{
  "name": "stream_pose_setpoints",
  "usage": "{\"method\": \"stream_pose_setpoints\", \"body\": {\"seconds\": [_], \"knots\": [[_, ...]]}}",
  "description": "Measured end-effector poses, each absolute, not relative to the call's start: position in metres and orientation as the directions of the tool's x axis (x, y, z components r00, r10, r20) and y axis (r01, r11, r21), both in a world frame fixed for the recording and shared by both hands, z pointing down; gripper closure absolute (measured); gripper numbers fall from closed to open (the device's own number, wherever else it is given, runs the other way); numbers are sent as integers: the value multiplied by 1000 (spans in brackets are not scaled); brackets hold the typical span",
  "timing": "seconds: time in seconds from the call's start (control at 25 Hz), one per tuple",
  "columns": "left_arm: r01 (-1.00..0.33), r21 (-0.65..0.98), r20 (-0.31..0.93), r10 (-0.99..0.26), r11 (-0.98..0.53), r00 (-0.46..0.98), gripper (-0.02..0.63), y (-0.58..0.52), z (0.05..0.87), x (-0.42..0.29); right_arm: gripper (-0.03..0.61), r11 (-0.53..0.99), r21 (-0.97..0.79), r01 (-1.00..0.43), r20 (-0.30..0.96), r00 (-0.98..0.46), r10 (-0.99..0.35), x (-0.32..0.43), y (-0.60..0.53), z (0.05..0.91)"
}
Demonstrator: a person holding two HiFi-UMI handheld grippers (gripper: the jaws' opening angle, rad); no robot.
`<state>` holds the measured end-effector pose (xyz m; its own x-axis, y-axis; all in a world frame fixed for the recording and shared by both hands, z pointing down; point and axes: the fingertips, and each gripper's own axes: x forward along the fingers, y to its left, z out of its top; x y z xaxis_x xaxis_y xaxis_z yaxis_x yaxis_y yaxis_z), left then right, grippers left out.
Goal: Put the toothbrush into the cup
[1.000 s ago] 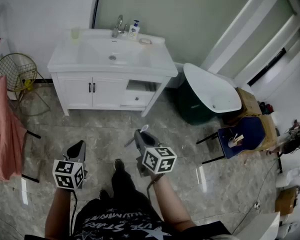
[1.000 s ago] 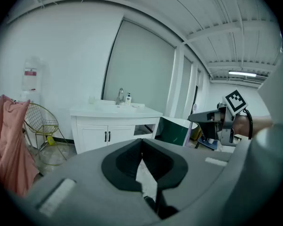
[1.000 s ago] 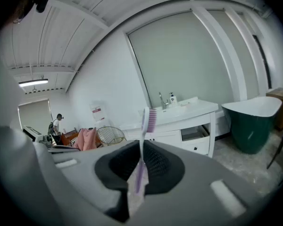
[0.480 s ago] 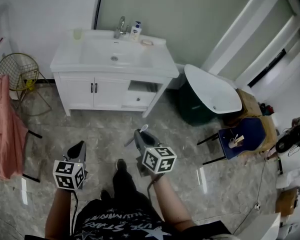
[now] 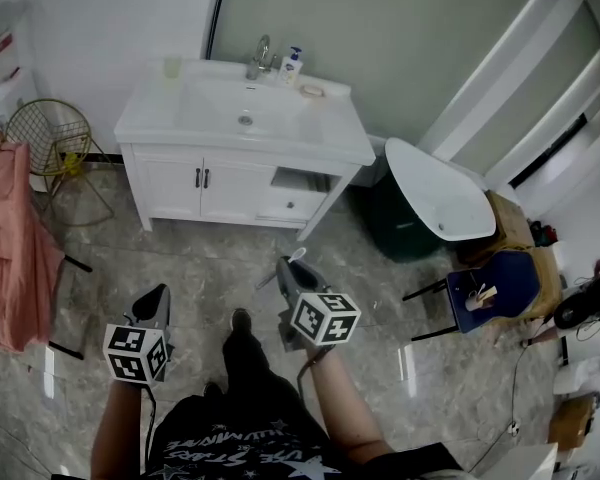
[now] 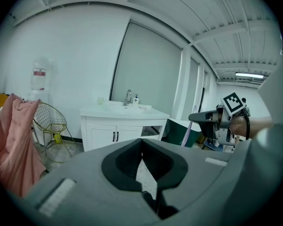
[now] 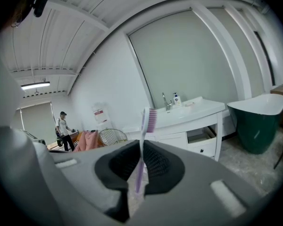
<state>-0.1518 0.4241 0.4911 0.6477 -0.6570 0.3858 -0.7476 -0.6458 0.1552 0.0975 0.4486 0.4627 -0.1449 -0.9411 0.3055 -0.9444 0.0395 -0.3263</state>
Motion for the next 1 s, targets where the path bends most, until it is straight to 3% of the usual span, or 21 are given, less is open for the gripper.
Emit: {"method": "stream_pose_setpoints", "body": {"seconds": [1.0], "knots": [[-820, 80, 427, -724, -567, 542, 604, 129, 479, -10, 551, 168, -395, -903, 254, -283, -925, 246, 119, 456]]}}
